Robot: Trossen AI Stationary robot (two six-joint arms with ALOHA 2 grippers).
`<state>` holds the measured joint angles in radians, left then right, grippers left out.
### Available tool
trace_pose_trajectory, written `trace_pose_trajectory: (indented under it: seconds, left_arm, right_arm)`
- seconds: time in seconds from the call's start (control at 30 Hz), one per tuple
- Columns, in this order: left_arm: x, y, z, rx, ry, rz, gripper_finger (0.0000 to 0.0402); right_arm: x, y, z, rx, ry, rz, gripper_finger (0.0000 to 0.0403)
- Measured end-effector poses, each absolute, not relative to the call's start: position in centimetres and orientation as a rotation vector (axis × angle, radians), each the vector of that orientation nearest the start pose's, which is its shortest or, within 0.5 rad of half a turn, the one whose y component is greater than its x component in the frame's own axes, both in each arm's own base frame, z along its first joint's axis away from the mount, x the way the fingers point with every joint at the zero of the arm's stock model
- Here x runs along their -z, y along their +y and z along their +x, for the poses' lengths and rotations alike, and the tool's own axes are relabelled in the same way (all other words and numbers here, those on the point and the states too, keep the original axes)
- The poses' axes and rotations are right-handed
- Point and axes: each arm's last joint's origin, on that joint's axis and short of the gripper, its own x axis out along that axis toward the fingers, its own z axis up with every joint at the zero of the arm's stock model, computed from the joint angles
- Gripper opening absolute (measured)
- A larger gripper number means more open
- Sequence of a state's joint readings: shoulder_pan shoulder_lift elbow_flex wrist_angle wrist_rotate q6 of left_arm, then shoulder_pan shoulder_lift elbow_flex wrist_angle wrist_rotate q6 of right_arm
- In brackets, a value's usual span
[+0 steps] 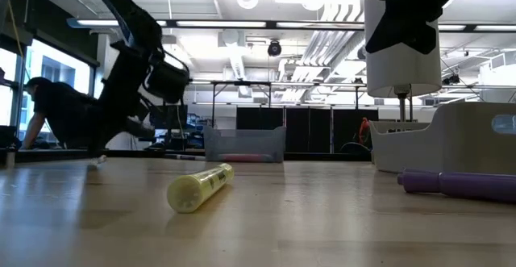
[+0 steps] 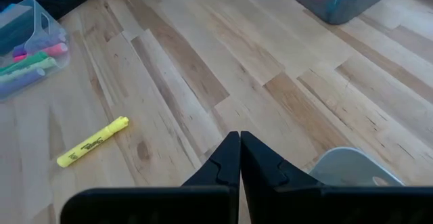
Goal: Pick & Place Markers
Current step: Put the brown marker pen into the gray bin
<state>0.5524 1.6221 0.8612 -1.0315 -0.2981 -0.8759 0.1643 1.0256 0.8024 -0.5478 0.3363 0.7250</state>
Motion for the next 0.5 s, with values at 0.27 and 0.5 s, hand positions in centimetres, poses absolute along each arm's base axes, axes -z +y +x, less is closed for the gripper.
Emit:
trace_pose_trajectory:
  seconds: [0.27, 0.5]
  left_arm:
    - [-18.7, 12.5, 18.7, -1.311, 1.157, -0.925, 0.0]
    - [-17.6, 14.0, 17.6, -1.335, 0.933, -1.011, 0.0001]
  right_arm:
    - [-26.7, 2.4, 20.2, 0.424, 0.646, 0.49, 0.0]
    - [-26.7, 2.3, 20.2, 0.432, 0.642, 0.485, 0.0]
